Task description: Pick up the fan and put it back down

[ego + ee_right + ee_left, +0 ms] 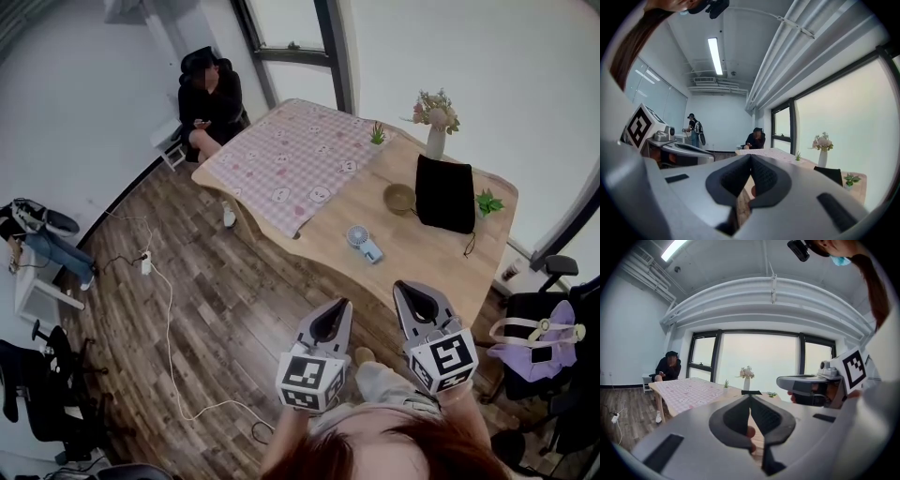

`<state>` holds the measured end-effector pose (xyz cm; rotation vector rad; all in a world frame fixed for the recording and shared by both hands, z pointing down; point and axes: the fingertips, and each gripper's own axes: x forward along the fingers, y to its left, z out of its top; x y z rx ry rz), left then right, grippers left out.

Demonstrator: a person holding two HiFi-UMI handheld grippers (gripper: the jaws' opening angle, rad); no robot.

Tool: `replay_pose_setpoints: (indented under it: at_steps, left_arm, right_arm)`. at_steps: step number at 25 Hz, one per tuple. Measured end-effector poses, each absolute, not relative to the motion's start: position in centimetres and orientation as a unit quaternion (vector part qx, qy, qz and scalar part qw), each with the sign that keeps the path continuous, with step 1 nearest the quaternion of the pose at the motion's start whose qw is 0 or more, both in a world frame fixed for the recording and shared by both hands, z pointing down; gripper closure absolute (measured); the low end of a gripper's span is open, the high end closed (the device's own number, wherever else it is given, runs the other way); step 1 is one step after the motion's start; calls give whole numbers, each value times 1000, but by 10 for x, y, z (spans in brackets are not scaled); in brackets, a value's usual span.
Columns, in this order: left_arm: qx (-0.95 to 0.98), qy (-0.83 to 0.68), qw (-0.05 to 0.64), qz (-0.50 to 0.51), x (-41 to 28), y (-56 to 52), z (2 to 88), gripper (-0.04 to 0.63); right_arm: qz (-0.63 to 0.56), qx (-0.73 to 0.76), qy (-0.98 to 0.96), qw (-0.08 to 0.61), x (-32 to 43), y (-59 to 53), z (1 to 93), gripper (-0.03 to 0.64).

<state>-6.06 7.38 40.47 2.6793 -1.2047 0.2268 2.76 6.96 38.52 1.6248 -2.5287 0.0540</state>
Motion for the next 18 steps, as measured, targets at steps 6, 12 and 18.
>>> replay_pose_setpoints:
  at_steps: [6,12,18]
  left_arm:
    - [904,-407,95,87,-51,37,408,581]
    - [900,-414,99,95,-44,0,410,581]
    - [894,-426,104,97,-35,-29,415,581]
  right_arm:
    - [35,529,-845,74,36,28,395,617]
    - [43,521,-848,87,43,-10,405,617]
    - [51,507,-854,102,50,-42,419,615]
